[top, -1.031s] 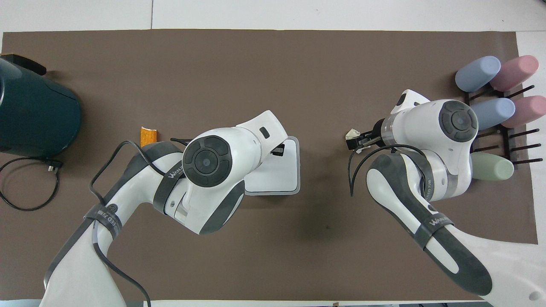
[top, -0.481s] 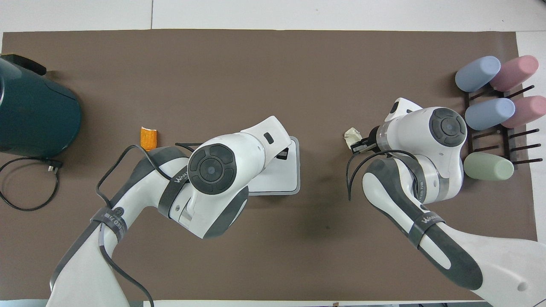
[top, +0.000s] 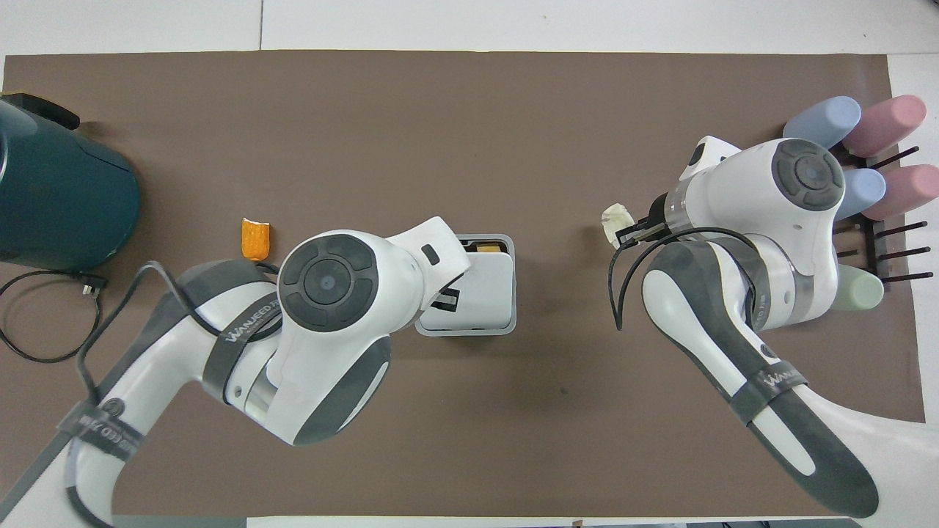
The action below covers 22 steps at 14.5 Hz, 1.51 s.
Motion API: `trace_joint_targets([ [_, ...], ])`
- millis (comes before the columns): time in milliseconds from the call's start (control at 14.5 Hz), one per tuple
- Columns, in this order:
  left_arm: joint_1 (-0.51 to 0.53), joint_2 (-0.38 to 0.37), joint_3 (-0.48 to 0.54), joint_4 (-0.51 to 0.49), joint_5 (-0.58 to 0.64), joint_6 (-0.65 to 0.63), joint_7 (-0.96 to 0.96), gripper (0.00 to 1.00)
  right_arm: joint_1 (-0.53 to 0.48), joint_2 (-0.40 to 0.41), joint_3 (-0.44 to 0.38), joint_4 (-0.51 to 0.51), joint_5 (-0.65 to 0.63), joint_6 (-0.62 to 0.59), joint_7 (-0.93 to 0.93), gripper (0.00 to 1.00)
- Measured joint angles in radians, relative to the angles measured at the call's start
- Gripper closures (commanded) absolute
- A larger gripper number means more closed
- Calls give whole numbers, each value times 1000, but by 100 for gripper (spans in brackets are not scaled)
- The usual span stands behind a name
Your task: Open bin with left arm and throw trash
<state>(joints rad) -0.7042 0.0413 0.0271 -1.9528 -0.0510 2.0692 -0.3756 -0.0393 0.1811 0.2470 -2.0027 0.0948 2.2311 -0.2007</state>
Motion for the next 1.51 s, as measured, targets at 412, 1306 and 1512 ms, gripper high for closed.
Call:
trace_joint_targets([
  [412, 128, -140, 7, -60, 1, -155, 24, 89, 6, -49, 32, 108, 68, -163, 272, 100],
  [1306, 476, 35, 12, -158, 1, 180, 287, 2, 59, 13, 390, 74, 80, 127, 1057, 42],
  [1512, 481, 127, 11, -177, 1, 320, 330, 7, 53, 12, 390, 73, 80, 127, 1060, 32],
])
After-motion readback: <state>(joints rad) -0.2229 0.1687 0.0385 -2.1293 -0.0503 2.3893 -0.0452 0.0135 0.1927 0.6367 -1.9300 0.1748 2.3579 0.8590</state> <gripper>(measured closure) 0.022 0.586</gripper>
